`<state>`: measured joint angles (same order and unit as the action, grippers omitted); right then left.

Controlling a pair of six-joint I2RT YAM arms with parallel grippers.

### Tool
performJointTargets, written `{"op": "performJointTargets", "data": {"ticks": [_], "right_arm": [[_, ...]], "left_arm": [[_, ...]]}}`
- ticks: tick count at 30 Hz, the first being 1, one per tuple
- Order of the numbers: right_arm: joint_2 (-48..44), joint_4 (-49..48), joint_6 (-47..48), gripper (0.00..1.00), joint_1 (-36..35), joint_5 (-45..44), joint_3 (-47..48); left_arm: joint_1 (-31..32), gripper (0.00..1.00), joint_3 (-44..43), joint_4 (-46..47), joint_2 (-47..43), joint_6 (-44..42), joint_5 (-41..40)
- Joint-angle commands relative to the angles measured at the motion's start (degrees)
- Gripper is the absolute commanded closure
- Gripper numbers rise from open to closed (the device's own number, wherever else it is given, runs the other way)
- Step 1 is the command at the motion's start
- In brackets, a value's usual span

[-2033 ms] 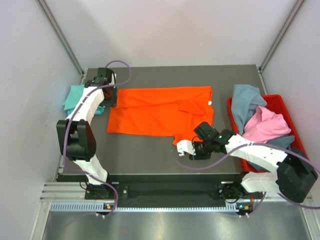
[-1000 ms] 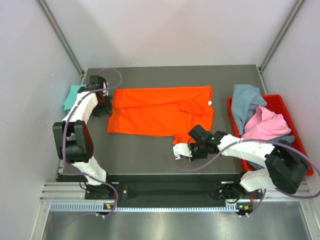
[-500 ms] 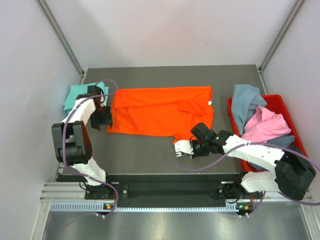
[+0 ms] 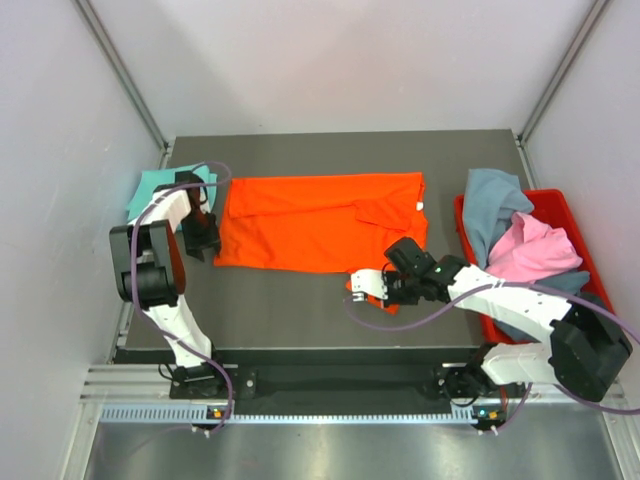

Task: Fold and stack the t-shirts
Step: Fold the tshirt

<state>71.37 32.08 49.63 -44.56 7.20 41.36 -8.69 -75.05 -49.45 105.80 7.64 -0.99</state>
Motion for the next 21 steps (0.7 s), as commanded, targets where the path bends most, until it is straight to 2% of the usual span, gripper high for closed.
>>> {"op": "performJointTargets", "data": {"ticks": [1, 19, 21], "right_arm": [[-0.7, -1.8, -0.8, 1.00, 1.2, 0.3, 1.0], [0.8, -4.8, -1.6, 1.00, 3.6, 0.4, 1.6], [0.7, -4.7, -1.6, 0.99, 3.9, 0.4, 1.5]], "left_arm": [[-0.2, 0.52, -1.9, -0.4, 1.4, 0.6, 0.7], [-0.2, 0.71, 3.6, -0.4, -0.2, 0.5, 6.4], [-0.3, 0.79, 3.3, -0.4, 0.1, 0.4, 6.5]]}}
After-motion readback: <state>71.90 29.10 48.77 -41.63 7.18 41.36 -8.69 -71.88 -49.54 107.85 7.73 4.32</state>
